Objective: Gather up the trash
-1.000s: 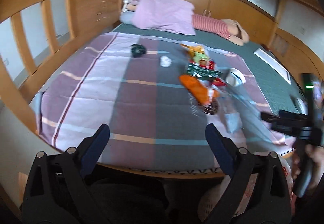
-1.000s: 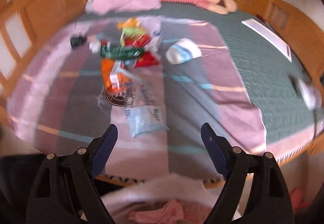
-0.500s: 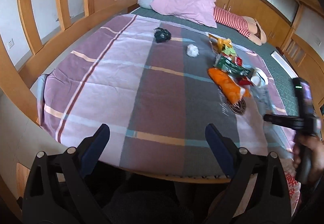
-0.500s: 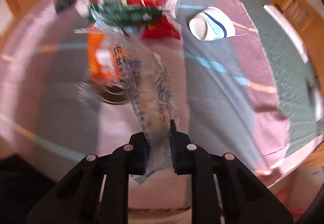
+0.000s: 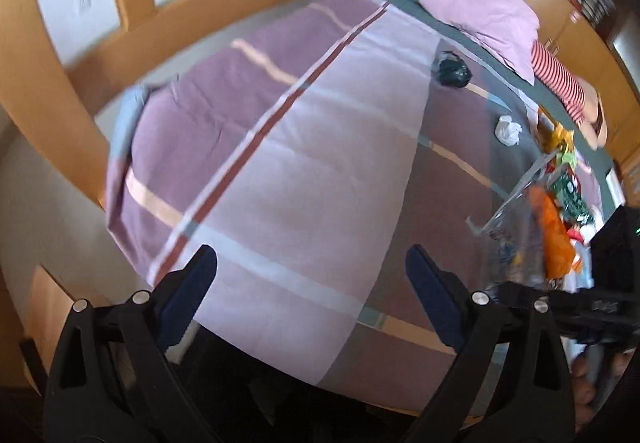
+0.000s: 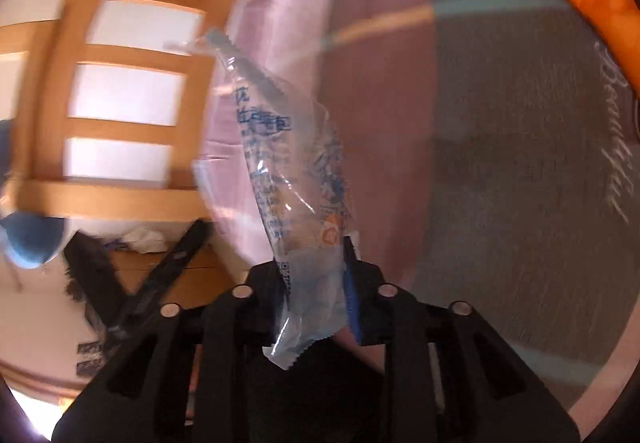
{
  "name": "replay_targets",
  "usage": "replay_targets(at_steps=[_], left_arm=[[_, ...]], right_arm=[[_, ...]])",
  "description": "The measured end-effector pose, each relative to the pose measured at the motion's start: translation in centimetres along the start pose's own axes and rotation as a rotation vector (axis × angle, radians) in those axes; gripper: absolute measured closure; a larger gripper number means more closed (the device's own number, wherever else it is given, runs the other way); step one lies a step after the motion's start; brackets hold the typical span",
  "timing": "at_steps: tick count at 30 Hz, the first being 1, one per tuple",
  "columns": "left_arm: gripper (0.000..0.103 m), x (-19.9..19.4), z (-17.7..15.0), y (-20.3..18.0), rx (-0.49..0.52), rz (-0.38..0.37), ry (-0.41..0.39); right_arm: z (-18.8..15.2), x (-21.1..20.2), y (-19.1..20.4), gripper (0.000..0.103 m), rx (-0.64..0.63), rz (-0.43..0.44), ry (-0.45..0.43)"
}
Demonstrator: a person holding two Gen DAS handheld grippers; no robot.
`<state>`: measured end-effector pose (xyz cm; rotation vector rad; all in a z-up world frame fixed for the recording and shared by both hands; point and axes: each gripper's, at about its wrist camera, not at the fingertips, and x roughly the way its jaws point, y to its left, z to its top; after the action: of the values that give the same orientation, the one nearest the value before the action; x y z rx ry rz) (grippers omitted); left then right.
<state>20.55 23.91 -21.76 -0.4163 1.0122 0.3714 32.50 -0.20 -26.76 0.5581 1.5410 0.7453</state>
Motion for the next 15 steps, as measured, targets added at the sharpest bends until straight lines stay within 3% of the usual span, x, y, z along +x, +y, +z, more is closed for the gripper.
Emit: replay_targets(at_steps=[3, 4, 5, 7, 9, 11, 12, 13, 15], left_arm=[[0.008, -0.1, -0.1, 0.2, -0.010, -0.009, -0.007], [0.008, -0.1, -0.1, 0.0, -0.002, -0.014, -0.008], [0.008, -0.2, -0.2, -0.2, 0.010, -0.024, -0.008], [0.008, -0.1, -0.3, -0.7, 0.032, -0.057, 0.004], [0.008, 0.0, -0.5, -1.2, 0.043, -0.093, 0.018], [0.008, 0.4, -0.7, -1.8, 0.050, -0.131, 0.043], [0.008, 0.6, -0.8, -2.2, 0.054, -0.151, 0.057], [0.008, 0.7, -0.9, -2.3, 0.056, -0.169, 0.067], [0.008, 0.9, -1.2, -2.6, 0.052, -0.217, 0.088]], right_arm=[[0.9, -1.0, -1.1, 0.048, 0.000, -0.128, -0.027], [0.8, -1.9, -1.2, 0.035, 0.007, -0.146, -0.039], [0.7, -3.1, -1.4, 0.029, 0.010, -0.163, -0.059], [0.2, -5.9, -1.3, 0.029, -0.012, -0.194, -0.100], [0.0, -9.6, -0.7, 0.029, -0.074, -0.259, -0.212], [0.1, -12.9, -0.5, 0.022, -0.114, -0.392, -0.362], [0.6, -13.9, -0.5, 0.019, -0.135, -0.519, -0.425], [1.3, -14.0, -0.8, 0.017, -0.149, -0.628, -0.452], [2.9, -13.5, -2.3, 0.017, -0.172, -0.749, -0.425]])
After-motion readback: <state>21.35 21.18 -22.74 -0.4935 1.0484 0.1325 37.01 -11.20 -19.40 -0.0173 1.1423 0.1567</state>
